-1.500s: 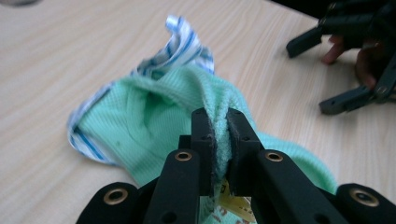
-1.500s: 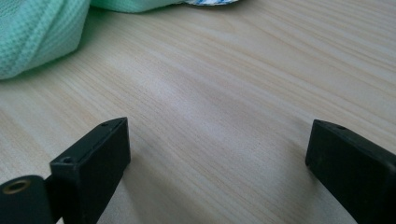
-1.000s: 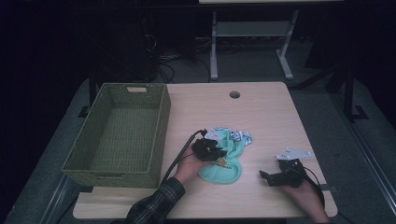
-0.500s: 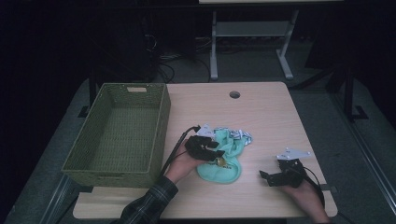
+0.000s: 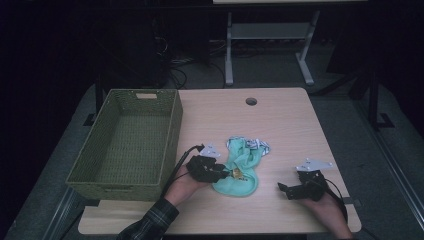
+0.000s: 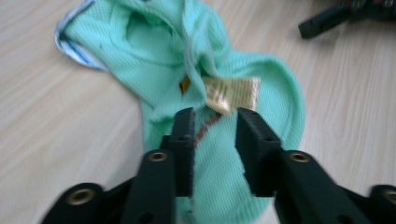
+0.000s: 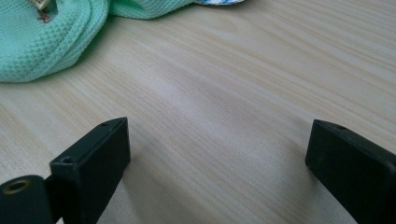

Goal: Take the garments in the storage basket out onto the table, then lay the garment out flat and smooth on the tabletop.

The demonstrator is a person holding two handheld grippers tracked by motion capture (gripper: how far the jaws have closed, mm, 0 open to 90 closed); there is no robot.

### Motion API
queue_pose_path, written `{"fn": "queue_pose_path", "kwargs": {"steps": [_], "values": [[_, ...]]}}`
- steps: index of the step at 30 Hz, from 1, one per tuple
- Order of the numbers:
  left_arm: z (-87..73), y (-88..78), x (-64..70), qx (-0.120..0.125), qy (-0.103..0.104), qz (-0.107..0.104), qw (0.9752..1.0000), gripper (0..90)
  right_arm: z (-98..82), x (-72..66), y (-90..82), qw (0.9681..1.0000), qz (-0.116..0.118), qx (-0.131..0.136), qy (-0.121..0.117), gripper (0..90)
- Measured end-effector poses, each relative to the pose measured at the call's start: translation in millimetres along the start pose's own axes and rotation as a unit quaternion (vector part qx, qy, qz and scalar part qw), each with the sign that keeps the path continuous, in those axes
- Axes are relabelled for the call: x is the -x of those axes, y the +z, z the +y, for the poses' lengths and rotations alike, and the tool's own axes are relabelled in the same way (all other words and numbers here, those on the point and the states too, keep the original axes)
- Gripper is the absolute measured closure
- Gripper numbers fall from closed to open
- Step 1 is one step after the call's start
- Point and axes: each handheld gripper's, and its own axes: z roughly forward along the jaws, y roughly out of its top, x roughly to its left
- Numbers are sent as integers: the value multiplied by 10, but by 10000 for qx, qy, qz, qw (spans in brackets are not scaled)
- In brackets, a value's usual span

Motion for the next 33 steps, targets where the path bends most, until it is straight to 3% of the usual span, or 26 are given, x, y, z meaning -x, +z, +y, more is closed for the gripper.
{"fn": "queue_pose_path", "kwargs": {"steps": [3,7,9,11,21,26,31,33], "values": [[-78,3,44,-141,-98,29,9998,780,0,0,0,10000,1,0,-1,60],[-170,31,67,-289,-157,57,9994,836,0,0,0,10000,-1,1,-2,60],[-207,58,70,-463,-106,64,9989,861,0,0,0,10000,1,1,-2,60],[-237,107,93,-630,-6,204,9978,887,0,0,0,10000,1,0,-3,61],[-245,129,90,-619,78,206,9978,894,7,-3,3,10000,-26,-16,12,61],[-239,124,92,-668,77,196,9975,894,92,2,-14,9999,24,-143,41,132],[-239,122,86,-675,74,170,9975,894,214,7,-34,9999,89,-89,81,145],[-237,121,87,-690,76,167,9974,894,270,14,-50,9999,99,-36,47,205]]}}
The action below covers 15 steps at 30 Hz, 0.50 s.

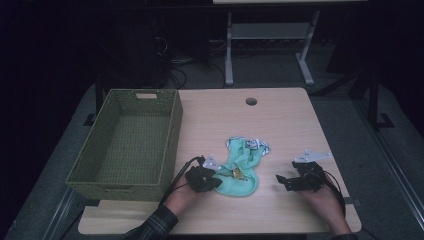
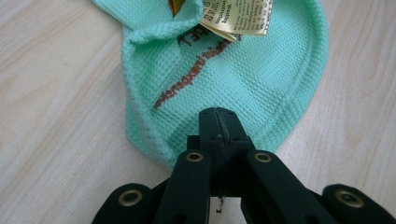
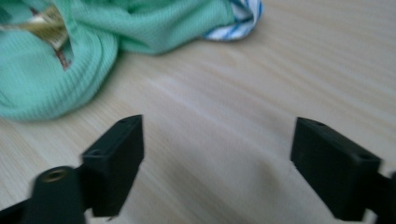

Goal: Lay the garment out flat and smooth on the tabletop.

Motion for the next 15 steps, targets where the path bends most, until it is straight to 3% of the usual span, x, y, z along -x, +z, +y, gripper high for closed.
{"fn": "queue_pose_path", "kwargs": {"steps": [7,11,15], "values": [[-1,-2,-6,-7,-58,-45,10000,894,171,30,-27,9999,55,141,45,305],[-3,-3,-10,-7,-89,-56,9999,894,241,44,0,10000,55,78,14,357],[-3,-3,-7,-12,-95,-44,9999,894,308,53,41,9998,198,86,-31,403]]}}
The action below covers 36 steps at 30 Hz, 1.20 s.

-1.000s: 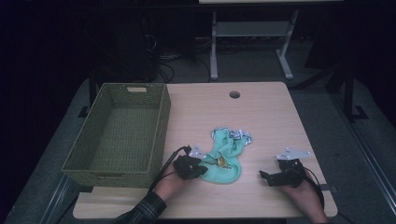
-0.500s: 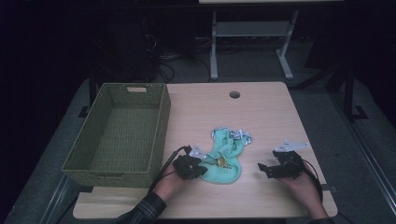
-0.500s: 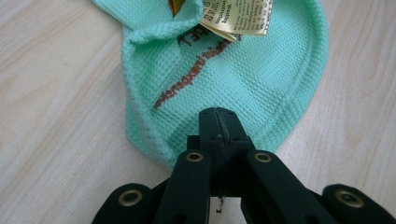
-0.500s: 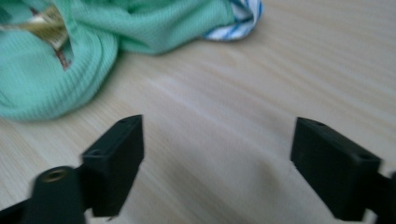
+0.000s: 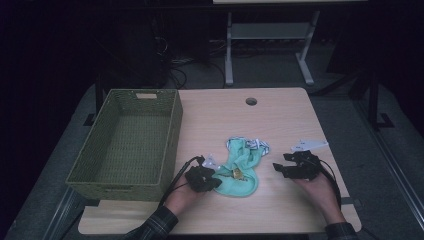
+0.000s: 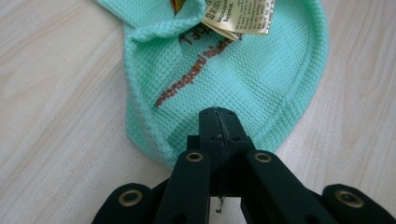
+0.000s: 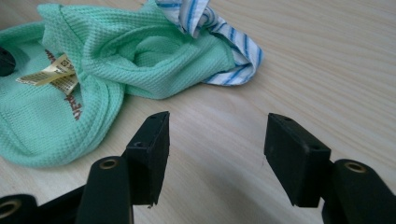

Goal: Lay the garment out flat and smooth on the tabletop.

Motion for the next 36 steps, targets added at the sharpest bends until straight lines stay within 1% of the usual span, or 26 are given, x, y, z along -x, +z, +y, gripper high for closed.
{"fn": "queue_pose_path", "kwargs": {"steps": [1,4,6,8,11,12,13,14,17,19,20,24,25,27,28,29,30,34,35,36], "values": [[0,0,-1,-2,-1,-5,10000,894,22,4,11,10000,19,-17,-32,410],[-2,-1,-11,5,-15,-36,10000,894,101,1,28,9999,98,10,-29,441],[-2,-5,-20,-18,-11,-64,10000,894,144,5,42,9998,151,80,-57,466],[-2,-3,-17,-4,-11,-51,10000,894,194,12,69,9998,195,44,-81,483],[-1,-6,-22,-24,2,-60,10000,894,256,16,97,9996,258,114,-35,515],[-1,-6,-23,-26,0,-66,10000,894,276,32,122,9994,295,156,-52,523],[-2,-6,-30,-7,23,-53,10000,894,294,38,142,9994,313,113,-50,523],[-3,-5,-28,-14,-17,-81,10000,894,326,37,172,9995,297,74,-50,527],[3,-5,-38,-41,-22,-129,9999,894,386,44,240,9994,317,101,-117,555],[2,-3,-44,-29,-48,-164,9999,894,406,49,297,9993,349,94,-73,571],[1,-3,-46,-22,-55,-168,9998,894,424,60,342,9994,347,-9,-78,572],[5,-2,-52,-33,-38,-187,9998,894,471,67,444,9993,359,-40,-4,613],[6,-2,-53,-36,-37,-192,9998,894,480,78,461,9993,362,-49,-41,622],[6,0,-49,-23,-54,-183,9998,894,493,85,500,9993,371,15,48,650],[7,5,-39,10,-104,-178,9998,894,494,106,521,9993,375,28,-5,664],[8,3,-39,-3,-86,-171,9998,894,492,116,540,9992,386,28,37,671],[8,4,-38,-1,-80,-167,9998,894,489,131,559,9993,377,43,1,679],[9,4,-43,-4,-65,-182,9998,894,476,157,611,9994,338,41,40,694],[10,4,-44,-6,-64,-186,9998,894,471,158,623,9993,366,35,88,693],[10,5,-45,-3,-70,-193,9998,894,463,173,647,9993,381,30,57,693]]}}
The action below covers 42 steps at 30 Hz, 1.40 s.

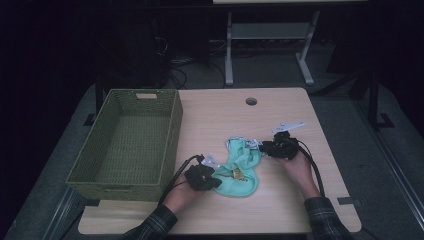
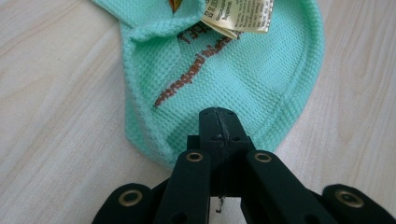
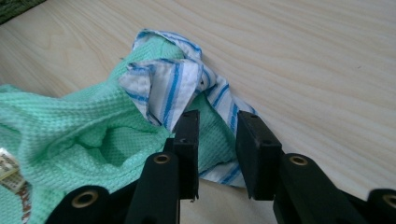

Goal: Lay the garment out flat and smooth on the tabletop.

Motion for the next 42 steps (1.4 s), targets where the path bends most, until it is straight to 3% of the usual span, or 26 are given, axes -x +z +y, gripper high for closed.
{"fn": "queue_pose_path", "kwargs": {"steps": [10,15,22,30,36,42], "values": [[2,-3,-16,-32,68,-43,10000,894,-61,-18,175,9995,-3,-299,-23,759],[4,0,-6,-14,59,-16,10000,894,-80,-4,179,9997,65,-246,-61,877],[8,0,-3,-24,58,-16,10000,895,-63,-17,122,9998,27,-182,-88,897],[8,1,1,-24,50,-6,10000,894,-41,42,-68,9997,-226,12,-131,899],[9,-7,-6,-86,132,-2,9999,895,-86,180,-157,9993,-376,57,50,900],[9,-6,-3,-79,135,8,9999,895,-161,290,-95,9983,-553,-159,86,900]]}}
